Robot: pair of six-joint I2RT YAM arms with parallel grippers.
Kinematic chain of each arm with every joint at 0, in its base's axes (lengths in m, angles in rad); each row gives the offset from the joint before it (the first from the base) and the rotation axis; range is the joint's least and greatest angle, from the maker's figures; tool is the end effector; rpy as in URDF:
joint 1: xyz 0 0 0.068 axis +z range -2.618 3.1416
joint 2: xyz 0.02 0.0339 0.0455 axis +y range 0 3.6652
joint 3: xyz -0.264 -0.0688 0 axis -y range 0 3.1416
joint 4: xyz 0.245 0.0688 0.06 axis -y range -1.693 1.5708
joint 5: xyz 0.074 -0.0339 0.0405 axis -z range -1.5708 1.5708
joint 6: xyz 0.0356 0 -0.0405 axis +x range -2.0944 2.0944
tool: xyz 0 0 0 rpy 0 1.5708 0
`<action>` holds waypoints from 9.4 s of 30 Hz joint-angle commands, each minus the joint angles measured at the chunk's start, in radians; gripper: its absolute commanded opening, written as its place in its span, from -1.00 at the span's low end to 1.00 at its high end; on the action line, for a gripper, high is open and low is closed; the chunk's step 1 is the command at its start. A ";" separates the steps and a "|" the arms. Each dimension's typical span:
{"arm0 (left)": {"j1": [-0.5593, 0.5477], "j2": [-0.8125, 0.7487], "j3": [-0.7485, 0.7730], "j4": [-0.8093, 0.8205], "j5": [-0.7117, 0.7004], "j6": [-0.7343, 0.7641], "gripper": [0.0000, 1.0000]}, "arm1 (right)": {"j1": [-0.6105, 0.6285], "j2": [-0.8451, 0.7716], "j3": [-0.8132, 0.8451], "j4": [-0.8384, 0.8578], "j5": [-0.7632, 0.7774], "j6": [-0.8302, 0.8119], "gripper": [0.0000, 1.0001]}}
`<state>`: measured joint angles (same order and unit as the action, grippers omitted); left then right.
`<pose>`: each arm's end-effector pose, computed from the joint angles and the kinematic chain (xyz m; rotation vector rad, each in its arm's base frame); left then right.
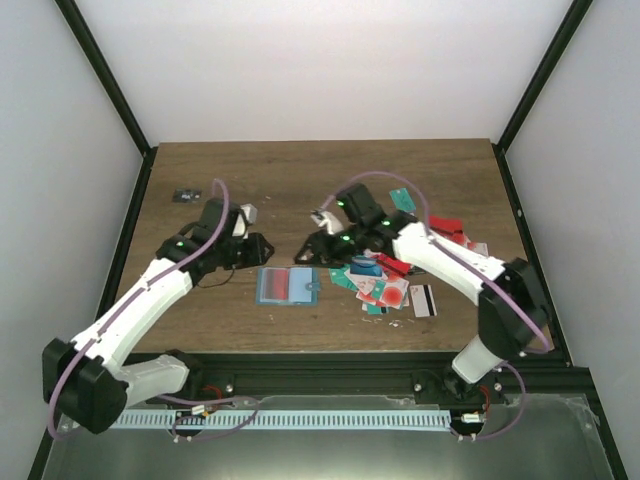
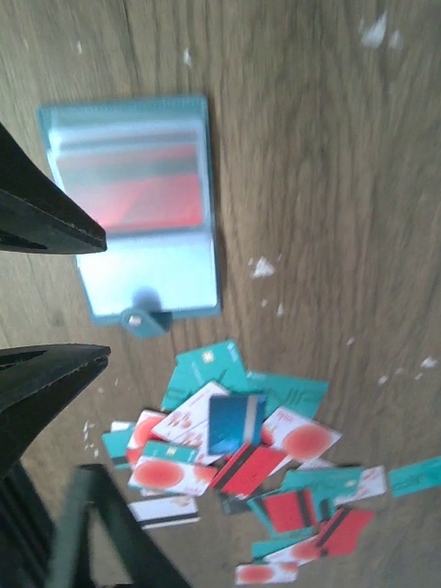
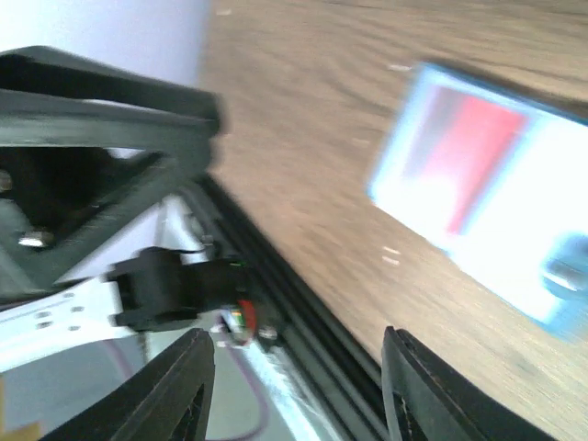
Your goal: Put the credit cards into the card holder
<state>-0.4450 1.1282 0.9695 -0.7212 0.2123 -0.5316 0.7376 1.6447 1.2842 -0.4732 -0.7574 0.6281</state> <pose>0.2023 -0.1048 0.2887 -0.0127 2.5485 -0.6696 0.2478 0.2582 0.2726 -0.5521 2.6261 1.4651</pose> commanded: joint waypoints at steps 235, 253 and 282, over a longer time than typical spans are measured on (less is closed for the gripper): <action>-0.487 0.460 -0.041 0.815 0.302 -0.247 -0.92 | -0.256 -0.352 -0.210 -0.460 0.284 0.186 0.05; -0.414 0.325 -0.145 0.756 0.257 -0.242 -0.92 | -0.265 -0.352 -0.214 -0.449 0.305 0.158 0.62; 0.039 0.115 -0.430 0.609 0.276 -0.061 -0.92 | -0.261 -0.225 -0.365 -0.132 0.066 0.054 0.93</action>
<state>-0.4210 1.2461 0.5682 -0.1604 0.4763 -0.6189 0.4683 1.3937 0.9154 -0.6739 -0.6361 0.7147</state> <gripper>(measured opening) 0.040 0.969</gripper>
